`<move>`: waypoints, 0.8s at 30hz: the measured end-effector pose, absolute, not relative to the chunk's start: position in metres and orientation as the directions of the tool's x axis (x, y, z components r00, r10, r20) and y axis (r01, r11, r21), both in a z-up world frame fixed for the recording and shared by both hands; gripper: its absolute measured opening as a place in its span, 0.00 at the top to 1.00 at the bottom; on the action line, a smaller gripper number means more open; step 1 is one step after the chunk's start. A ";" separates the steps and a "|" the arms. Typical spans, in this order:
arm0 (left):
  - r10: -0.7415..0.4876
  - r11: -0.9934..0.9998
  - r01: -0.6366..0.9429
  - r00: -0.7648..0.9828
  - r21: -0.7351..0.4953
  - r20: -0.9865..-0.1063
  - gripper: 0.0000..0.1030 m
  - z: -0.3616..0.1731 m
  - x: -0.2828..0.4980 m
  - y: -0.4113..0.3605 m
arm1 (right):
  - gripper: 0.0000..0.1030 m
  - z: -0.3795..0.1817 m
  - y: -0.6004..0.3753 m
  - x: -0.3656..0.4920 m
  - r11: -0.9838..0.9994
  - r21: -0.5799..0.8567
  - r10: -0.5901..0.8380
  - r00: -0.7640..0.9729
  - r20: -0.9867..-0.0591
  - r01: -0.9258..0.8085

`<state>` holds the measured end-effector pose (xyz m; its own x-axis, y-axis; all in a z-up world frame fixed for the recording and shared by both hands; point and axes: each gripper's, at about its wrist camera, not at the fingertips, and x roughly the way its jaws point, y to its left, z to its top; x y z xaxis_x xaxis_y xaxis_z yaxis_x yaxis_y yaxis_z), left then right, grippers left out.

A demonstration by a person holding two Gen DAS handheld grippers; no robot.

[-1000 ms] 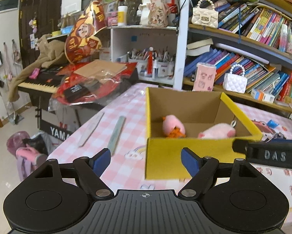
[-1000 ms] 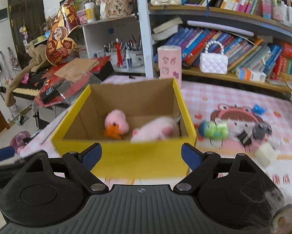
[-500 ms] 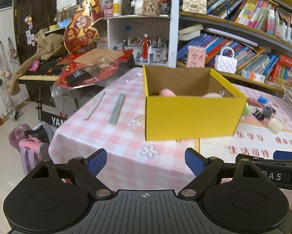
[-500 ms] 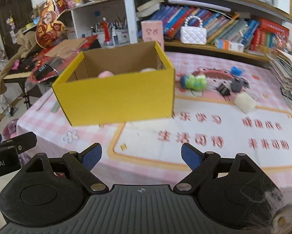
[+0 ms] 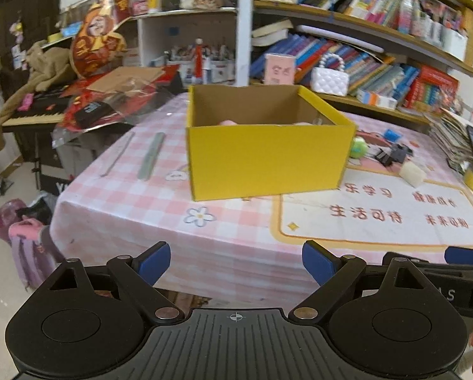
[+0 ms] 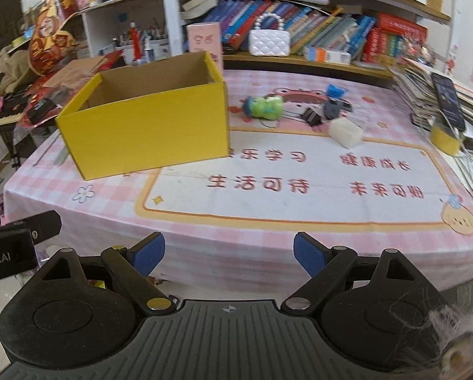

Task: Organize objects
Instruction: 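Withdraw both grippers from the box toward the remaining table items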

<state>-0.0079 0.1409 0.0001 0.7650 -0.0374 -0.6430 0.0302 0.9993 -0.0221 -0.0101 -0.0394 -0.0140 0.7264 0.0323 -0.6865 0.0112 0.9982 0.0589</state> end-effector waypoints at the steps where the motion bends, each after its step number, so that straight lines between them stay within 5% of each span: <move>1: -0.044 0.999 0.042 0.764 -0.019 -0.644 0.10 0.000 -0.008 0.138 | 0.15 -0.014 -0.042 -0.011 0.998 0.058 0.025 0.725 -0.688 0.021; 24: -0.197 0.965 0.264 0.707 -0.006 -0.679 0.10 -0.010 0.031 0.041 | 0.15 -0.022 -0.124 -0.005 0.972 0.017 -0.149 0.672 -0.725 0.233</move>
